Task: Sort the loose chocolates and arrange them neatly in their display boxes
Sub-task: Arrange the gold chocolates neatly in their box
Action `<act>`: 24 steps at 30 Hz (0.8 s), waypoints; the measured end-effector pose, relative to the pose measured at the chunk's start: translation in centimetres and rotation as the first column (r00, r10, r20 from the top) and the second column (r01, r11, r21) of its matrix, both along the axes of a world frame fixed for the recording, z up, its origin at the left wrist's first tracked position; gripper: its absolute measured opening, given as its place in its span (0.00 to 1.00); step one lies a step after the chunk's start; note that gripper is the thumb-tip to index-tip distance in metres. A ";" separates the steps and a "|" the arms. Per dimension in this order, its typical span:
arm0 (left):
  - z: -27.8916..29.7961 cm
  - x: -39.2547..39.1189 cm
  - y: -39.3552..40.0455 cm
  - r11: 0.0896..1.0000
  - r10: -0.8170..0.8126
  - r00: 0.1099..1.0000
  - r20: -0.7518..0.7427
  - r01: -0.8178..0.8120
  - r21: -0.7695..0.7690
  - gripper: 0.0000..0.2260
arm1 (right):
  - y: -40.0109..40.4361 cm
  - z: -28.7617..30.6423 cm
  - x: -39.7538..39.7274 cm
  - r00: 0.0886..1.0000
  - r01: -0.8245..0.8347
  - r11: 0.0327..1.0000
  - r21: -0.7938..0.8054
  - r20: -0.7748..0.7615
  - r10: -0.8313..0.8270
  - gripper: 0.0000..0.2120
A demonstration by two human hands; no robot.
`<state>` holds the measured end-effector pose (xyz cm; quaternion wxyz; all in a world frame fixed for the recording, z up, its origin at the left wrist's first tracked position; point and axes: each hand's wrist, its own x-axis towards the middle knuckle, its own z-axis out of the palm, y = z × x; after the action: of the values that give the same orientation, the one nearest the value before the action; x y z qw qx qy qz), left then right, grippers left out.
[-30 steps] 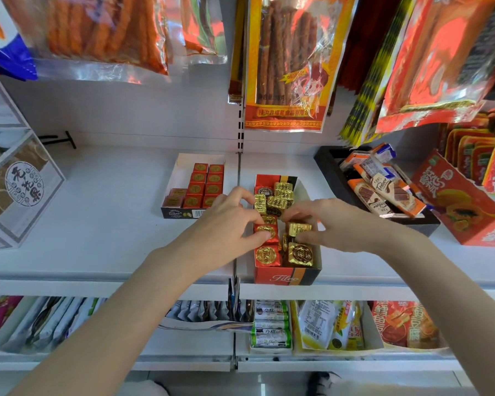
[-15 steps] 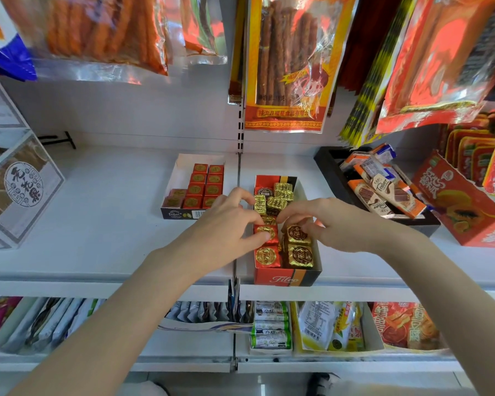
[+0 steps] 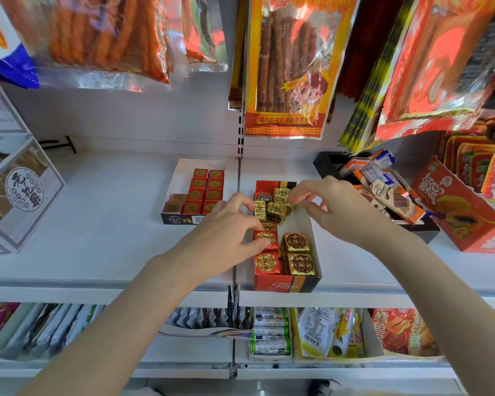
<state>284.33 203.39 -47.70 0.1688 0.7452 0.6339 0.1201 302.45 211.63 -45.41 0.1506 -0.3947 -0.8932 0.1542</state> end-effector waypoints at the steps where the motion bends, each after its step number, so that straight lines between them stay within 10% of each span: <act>1: 0.0 0.0 0.0 1.000 -0.001 1.000 0.000 0.001 0.001 0.17 | 0.1 -0.2 -0.3 1.000 0.011 0.999 0.042 0.011 -0.011 0.13; 9: 0.0 -0.1 -0.3 1.000 -0.007 1.000 -0.012 0.007 0.001 0.18 | 0.6 -1.6 -3.4 0.968 0.065 0.988 0.142 0.232 -0.097 0.16; 24: -0.1 0.0 -0.2 1.000 -0.007 1.000 0.000 0.007 0.000 0.18 | 0.3 0.6 -1.8 0.950 -0.035 0.981 -0.190 0.300 0.092 0.09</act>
<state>284.34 203.23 -47.76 0.1692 0.7475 0.6311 0.1197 300.70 211.91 -44.84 -0.0320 -0.3972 -0.9000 0.1769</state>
